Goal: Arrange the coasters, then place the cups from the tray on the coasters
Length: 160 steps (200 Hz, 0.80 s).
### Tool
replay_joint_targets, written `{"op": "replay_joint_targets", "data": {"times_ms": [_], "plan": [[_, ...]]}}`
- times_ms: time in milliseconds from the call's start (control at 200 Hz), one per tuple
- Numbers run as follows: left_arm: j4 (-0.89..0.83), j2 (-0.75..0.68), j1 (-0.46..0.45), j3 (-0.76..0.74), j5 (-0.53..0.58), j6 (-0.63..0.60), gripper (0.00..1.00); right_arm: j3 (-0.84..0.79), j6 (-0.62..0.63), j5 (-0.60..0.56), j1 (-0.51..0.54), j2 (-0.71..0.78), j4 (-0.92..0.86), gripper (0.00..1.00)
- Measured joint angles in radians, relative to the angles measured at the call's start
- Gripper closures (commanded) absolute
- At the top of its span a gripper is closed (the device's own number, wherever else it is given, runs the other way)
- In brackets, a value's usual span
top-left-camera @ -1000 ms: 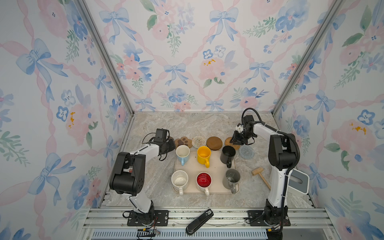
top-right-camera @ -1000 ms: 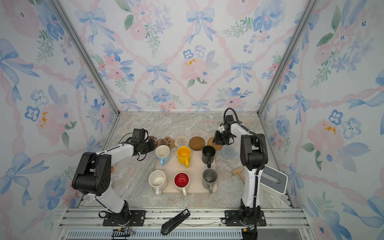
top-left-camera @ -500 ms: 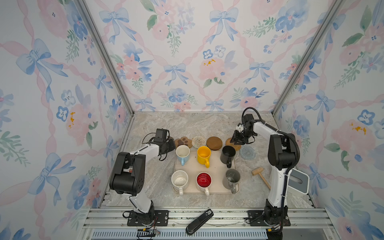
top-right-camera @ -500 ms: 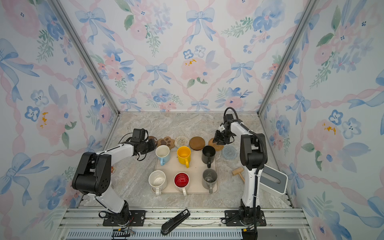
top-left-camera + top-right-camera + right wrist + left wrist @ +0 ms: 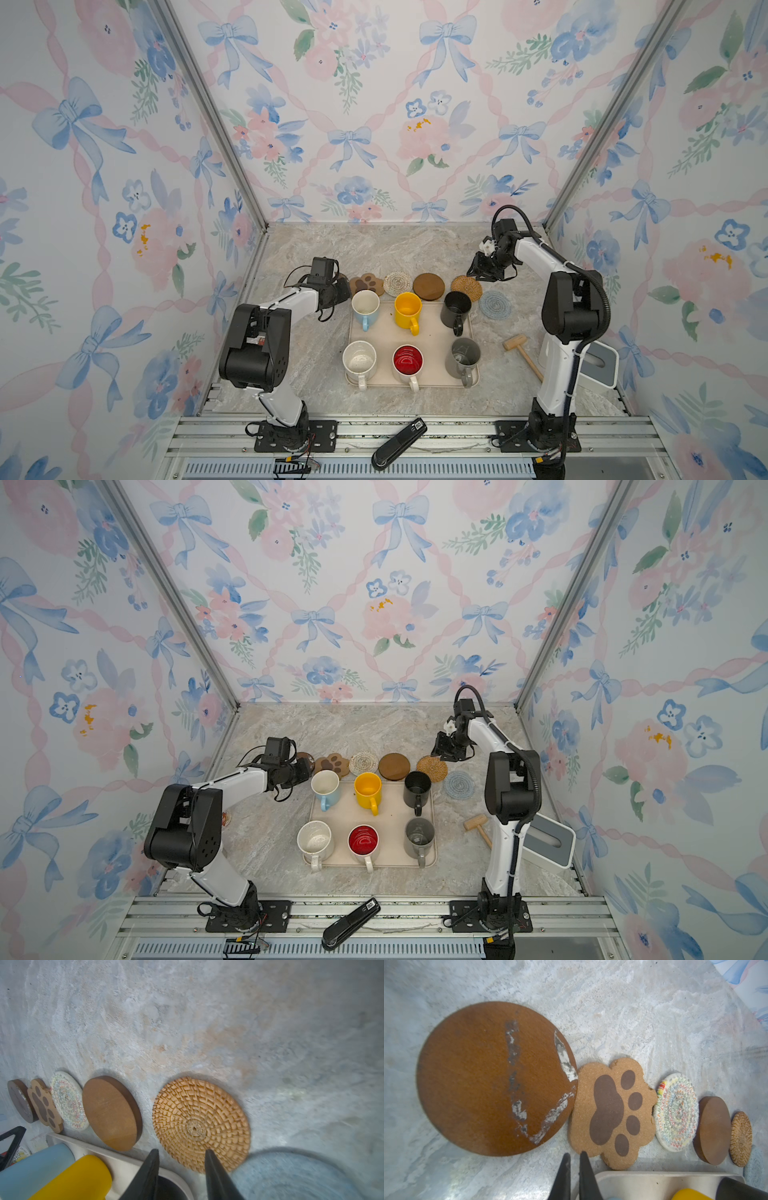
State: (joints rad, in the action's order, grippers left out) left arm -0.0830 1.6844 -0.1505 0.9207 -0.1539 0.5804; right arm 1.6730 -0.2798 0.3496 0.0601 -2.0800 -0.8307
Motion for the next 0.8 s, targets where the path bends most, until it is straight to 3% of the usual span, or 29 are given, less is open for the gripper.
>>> {"op": "replay_joint_targets", "data": {"times_ms": [260,800], "plan": [[0.0,0.0,0.0,0.0,0.0,0.0,0.91,-0.161,0.039,-0.077,-0.102,0.119,-0.04,0.96],[0.0,0.0,0.0,0.0,0.0,0.0,0.91,-0.196,0.065,-0.1,-0.1,0.04,-0.063,0.97]]}}
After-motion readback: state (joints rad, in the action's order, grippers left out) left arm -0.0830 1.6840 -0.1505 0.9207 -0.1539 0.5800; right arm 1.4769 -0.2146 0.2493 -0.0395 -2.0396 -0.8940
